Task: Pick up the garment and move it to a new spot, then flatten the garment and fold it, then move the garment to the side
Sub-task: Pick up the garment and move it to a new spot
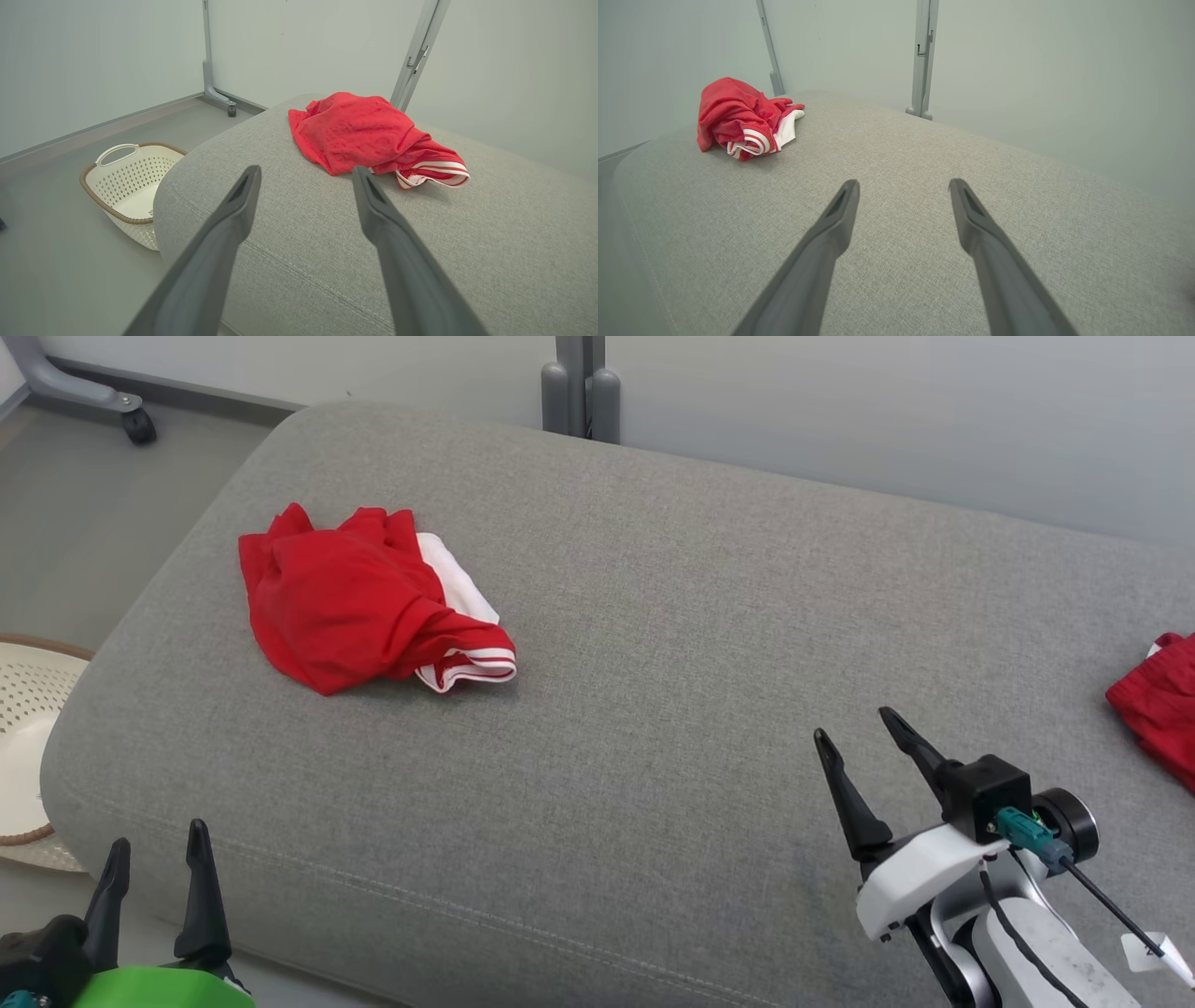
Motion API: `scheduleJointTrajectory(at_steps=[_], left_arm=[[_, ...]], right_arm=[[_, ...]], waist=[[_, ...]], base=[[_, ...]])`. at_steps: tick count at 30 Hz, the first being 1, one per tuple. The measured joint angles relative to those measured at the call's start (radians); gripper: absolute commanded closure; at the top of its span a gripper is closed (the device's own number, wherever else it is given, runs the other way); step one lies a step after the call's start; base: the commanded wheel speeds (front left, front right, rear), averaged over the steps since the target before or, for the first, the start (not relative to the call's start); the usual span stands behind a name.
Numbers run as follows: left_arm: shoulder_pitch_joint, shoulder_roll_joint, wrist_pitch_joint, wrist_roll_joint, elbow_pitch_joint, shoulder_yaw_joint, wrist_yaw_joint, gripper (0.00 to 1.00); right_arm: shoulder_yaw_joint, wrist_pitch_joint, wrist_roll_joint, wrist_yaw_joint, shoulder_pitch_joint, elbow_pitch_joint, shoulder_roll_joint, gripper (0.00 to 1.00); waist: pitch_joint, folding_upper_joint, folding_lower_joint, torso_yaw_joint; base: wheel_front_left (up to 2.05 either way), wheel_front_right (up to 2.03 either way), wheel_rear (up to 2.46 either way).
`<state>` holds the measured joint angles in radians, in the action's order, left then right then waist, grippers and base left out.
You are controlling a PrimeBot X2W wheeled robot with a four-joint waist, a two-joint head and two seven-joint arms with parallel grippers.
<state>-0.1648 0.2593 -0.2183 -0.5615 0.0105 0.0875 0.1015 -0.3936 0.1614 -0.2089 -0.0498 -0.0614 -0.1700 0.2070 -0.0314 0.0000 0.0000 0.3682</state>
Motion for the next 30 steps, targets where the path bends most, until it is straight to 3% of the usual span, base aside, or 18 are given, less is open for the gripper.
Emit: scheduleJointTrajectory(at_steps=[8,15,20,30], left_arm=[[0.081,-0.013,0.019,-0.061,0.004,-0.012,-0.006,0.00],[0.249,-0.021,0.117,-0.156,-0.024,-0.048,-0.012,0.00],[0.399,-0.003,0.227,-0.196,-0.103,-0.071,-0.005,0.00],[0.633,-0.083,0.396,-0.356,-0.350,-0.118,0.015,0.00]], right_arm=[[-0.003,-0.030,0.028,0.006,-0.050,0.041,0.018,0.00],[0.000,-0.064,0.044,0.006,-0.092,0.089,0.048,0.00],[0.020,-0.082,0.053,0.006,-0.112,0.117,0.076,0.00],[0.032,-0.105,0.061,0.006,-0.126,0.142,0.112,0.00]], waist=[[-0.052,0.0000,0.0000,-0.015],[-0.123,0.0000,0.0000,-0.042],[-0.177,0.0000,0.0000,-0.065],[-0.259,0.0000,0.0001,-0.118]], base=[[0.00,0.00,0.00],[0.00,0.00,0.00],[0.00,0.00,0.00],[0.00,0.00,0.00]])
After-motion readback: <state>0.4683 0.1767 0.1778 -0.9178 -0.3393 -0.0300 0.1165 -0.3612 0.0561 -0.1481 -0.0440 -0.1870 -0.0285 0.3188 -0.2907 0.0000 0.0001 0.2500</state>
